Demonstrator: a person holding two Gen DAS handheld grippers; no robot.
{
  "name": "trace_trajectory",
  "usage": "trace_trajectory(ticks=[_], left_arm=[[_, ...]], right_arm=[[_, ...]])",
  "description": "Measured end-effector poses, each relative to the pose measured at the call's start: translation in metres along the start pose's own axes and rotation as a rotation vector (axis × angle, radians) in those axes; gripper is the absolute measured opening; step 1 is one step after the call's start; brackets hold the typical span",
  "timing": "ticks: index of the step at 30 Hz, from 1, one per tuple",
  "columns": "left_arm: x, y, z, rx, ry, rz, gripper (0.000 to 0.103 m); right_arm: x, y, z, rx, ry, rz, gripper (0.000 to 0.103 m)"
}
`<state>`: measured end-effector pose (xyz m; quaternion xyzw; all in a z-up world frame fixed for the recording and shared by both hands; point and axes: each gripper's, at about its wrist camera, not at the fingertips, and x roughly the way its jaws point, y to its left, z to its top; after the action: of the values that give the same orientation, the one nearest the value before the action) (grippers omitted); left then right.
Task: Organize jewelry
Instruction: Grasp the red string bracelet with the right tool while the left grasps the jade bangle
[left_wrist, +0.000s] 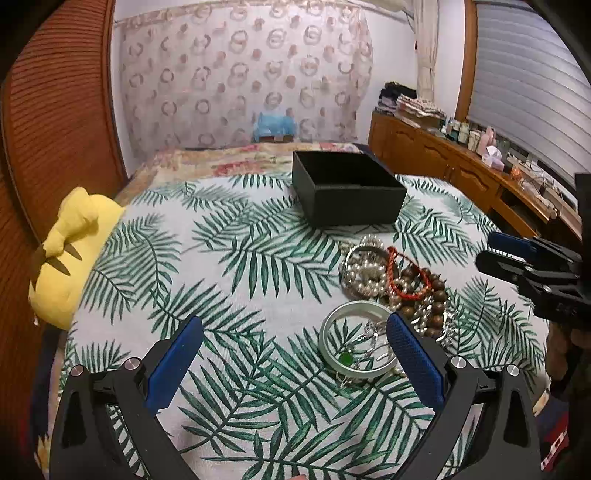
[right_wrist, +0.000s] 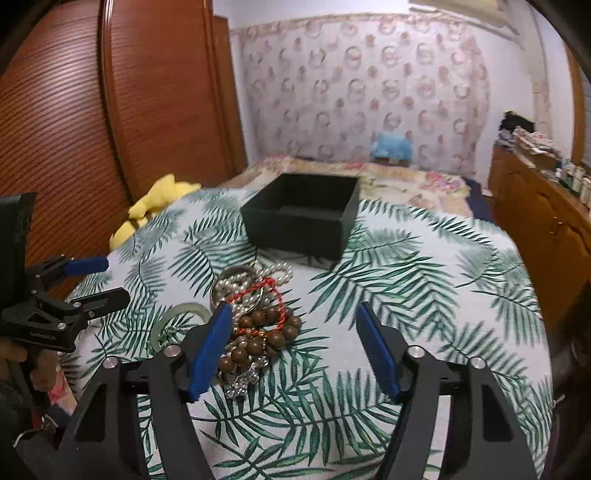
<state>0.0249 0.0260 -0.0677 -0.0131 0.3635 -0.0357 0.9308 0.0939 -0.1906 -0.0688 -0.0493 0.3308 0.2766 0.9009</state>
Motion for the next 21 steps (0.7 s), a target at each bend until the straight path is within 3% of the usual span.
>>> trace_trajectory(ticks=[6, 18, 21], left_arm=[[0.017, 0.003, -0.006, 0.022, 0.039, 0.006, 0.096], [0.037, -0.013, -0.012, 0.054, 0.101, -0.088, 0.096], [0.042, -0.016, -0.012, 0.055, 0.117, -0.112, 0.096]], right_arm=[[0.033, -0.004, 0.009, -0.028, 0.084, 0.049, 0.042], [0.082, -0.007, 0.022, -0.061, 0.206, 0.136, 0.035], [0.092, -0.008, 0.023, -0.056, 0.232, 0.14, 0.022]])
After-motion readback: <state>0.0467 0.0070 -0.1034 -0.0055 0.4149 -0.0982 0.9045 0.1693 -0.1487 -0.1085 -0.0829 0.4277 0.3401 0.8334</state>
